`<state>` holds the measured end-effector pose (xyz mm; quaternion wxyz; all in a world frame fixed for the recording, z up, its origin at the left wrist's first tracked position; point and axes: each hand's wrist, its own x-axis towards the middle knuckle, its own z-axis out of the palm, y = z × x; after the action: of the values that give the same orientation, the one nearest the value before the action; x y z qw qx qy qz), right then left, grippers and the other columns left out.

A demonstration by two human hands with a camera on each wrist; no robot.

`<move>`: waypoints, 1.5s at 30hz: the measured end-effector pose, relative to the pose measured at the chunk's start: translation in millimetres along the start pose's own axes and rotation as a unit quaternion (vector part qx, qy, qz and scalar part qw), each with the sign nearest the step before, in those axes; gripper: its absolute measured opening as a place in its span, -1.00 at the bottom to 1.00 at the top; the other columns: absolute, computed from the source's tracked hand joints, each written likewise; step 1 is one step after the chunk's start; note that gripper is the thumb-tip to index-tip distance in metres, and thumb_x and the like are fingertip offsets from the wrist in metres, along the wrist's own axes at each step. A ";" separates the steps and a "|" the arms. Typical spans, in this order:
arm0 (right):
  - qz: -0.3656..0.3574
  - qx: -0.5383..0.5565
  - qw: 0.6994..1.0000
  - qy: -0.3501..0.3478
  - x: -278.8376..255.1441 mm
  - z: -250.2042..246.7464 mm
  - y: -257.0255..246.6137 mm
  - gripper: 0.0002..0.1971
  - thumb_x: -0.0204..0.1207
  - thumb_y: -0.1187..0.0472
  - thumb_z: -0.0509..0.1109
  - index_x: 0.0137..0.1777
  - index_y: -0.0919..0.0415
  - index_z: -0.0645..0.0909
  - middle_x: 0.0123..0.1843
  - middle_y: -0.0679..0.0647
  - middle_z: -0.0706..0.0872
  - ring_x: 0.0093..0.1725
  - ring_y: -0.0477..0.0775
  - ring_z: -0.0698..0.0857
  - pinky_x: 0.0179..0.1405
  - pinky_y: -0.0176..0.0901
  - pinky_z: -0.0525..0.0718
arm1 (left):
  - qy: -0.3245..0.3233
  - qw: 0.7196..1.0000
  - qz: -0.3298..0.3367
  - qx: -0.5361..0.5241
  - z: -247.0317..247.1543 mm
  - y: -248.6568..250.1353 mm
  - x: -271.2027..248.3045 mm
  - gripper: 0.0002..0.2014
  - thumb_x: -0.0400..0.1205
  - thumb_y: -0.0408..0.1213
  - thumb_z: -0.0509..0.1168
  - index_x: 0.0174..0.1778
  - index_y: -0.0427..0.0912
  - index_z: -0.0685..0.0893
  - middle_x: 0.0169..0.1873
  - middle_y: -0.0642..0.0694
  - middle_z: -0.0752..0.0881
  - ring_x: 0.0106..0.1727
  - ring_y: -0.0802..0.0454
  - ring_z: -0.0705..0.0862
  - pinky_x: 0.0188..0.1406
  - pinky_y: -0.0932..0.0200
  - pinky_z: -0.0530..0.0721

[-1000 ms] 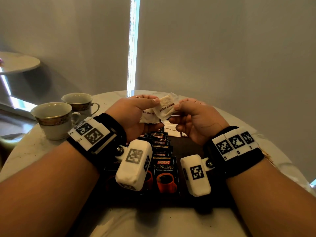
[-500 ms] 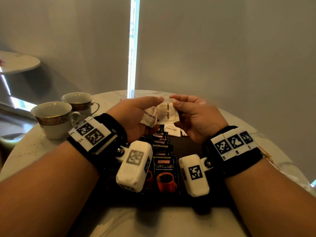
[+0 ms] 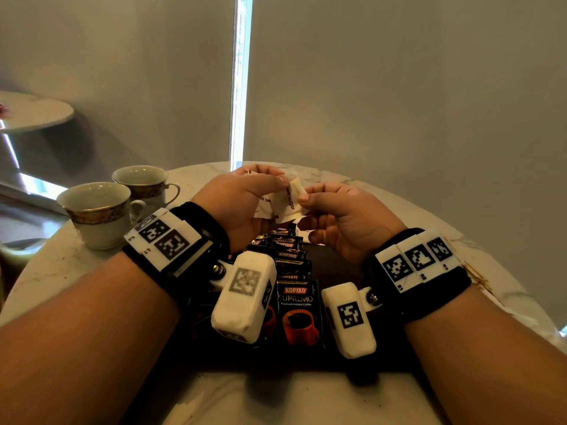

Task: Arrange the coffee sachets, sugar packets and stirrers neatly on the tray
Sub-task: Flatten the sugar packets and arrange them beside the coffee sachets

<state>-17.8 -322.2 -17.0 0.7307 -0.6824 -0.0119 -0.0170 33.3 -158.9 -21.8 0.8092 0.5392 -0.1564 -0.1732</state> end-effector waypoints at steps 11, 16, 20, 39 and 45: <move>-0.038 0.009 0.998 0.049 2.7 2.1 0.3 -0.88 0.55 0.46 0.38 -0.07 0.25 0.67 -0.22 0.19 0.77 -0.24 0.20 0.70 -0.32 -0.03 0.59 | -0.037 0.998 -0.034 0.037 0.9 1.5 -6.5 -0.79 0.59 -0.29 0.41 0.12 -0.23 0.69 -0.08 -0.27 0.79 -0.16 -0.16 0.79 -0.25 0.06 0.74; -0.030 0.018 0.999 0.032 -0.2 3.8 -1.1 -0.83 0.55 0.38 0.42 0.12 0.34 0.63 -0.25 0.16 0.78 -0.36 0.08 0.71 -0.51 -0.17 0.58 | 0.001 0.999 -0.003 0.035 1.0 1.9 -4.7 -0.93 0.57 -0.33 0.44 -0.07 -0.16 0.70 -0.22 -0.18 0.79 -0.27 -0.06 0.76 -0.35 0.12 0.64; -0.027 0.011 0.999 0.031 0.6 2.5 0.1 -0.76 0.56 0.38 0.42 0.21 0.37 0.59 -0.27 0.15 0.79 -0.40 0.06 0.71 -0.58 -0.22 0.57 | 0.005 1.000 0.006 0.018 0.7 3.9 -5.3 -0.79 0.38 -0.26 0.49 -0.09 -0.15 0.71 -0.19 -0.19 0.79 -0.25 -0.08 0.77 -0.33 0.12 0.59; 0.178 0.053 0.968 0.170 37.3 -65.1 43.9 -0.78 0.68 0.41 0.15 0.22 0.39 0.58 -0.23 0.18 0.68 -0.53 -0.10 0.48 -0.64 -0.33 0.34 | 0.074 0.996 -0.038 -0.027 2.5 5.7 -4.4 -0.72 0.60 -0.21 0.48 0.20 -0.18 0.69 -0.24 -0.05 0.70 -0.39 0.08 0.67 -0.43 0.21 0.59; 0.198 0.013 0.970 0.138 35.5 -61.6 43.6 -0.72 0.68 0.48 0.16 0.27 0.34 0.60 -0.16 0.21 0.73 -0.42 -0.06 0.58 -0.60 -0.32 0.49 | 0.072 0.997 -0.036 -0.022 1.3 5.4 -4.1 -0.72 0.60 -0.21 0.48 0.20 -0.19 0.71 -0.23 -0.06 0.71 -0.37 0.07 0.68 -0.43 0.21 0.61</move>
<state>19.1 -381.0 -63.2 0.7231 -0.6523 0.2244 0.0343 29.6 -156.2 -16.6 0.8233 0.5374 -0.0746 -0.1667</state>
